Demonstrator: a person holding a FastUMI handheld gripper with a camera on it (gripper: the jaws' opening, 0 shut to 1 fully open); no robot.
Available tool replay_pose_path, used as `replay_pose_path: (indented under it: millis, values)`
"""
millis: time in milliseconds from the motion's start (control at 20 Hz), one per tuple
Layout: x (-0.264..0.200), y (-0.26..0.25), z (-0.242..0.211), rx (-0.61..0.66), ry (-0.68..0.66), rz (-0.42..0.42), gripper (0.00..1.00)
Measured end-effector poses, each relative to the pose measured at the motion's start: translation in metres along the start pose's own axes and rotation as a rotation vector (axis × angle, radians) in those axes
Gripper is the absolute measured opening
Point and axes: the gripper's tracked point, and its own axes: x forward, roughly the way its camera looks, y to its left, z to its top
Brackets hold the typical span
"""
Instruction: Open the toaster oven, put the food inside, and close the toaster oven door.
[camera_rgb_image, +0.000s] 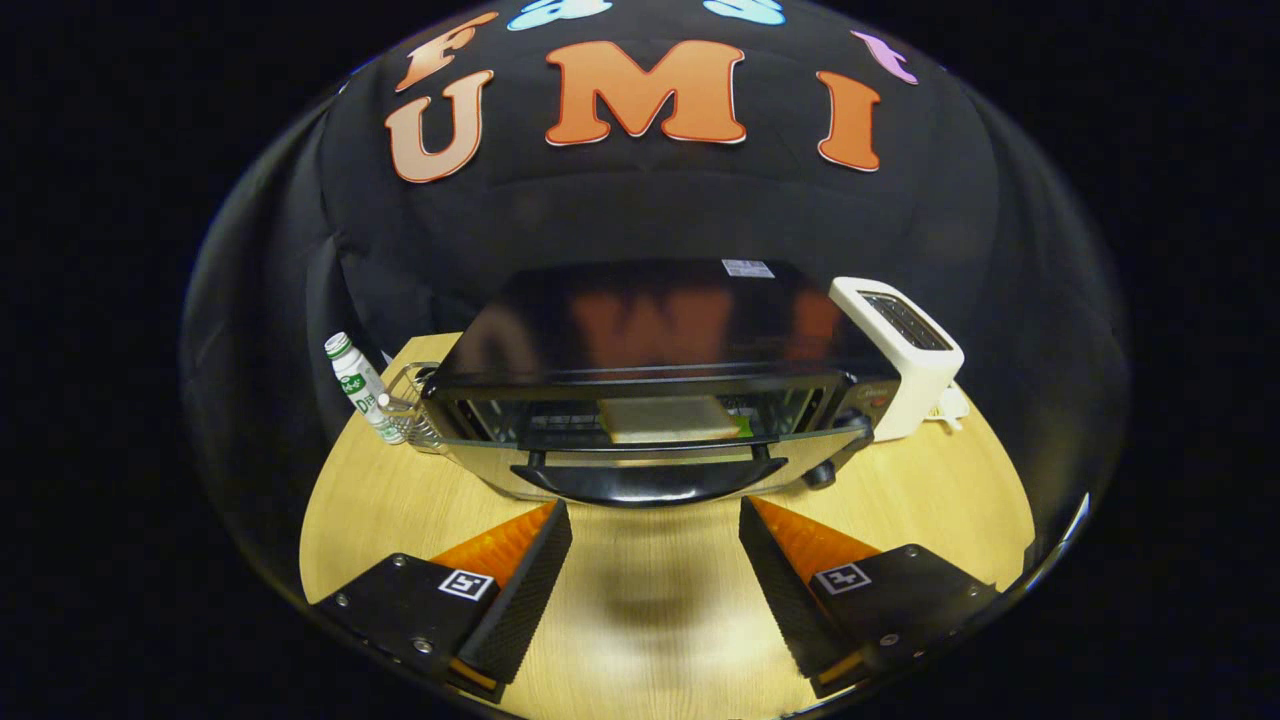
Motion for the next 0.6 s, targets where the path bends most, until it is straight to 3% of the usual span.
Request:
replay_pose_path:
  millis: [300,600]
  values:
    - [0.018,0.002,0.019,0.046,-0.009,0.036,1.00]
    - [-0.014,-0.016,0.028,0.051,-0.018,0.058,1.00]
